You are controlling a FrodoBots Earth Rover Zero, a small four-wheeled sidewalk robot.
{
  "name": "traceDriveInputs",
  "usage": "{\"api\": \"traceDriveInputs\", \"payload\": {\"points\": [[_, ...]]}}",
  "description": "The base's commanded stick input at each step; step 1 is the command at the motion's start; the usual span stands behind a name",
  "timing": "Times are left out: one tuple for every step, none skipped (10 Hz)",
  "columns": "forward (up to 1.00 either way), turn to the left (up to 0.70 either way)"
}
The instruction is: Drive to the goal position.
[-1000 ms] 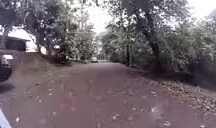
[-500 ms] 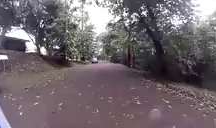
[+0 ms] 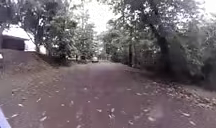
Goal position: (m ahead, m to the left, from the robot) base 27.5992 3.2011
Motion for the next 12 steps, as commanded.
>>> {"api": "traceDriveInputs", "payload": {"points": [[0.85,0.0],[0.85,0.0],[0.85,0.0],[0.85,0.0],[0.85,0.0],[0.85,0.0],[0.85,0.0],[0.85,0.0],[0.85,0.0],[0.85,0.0],[0.85,0.0],[0.85,0.0]]}}
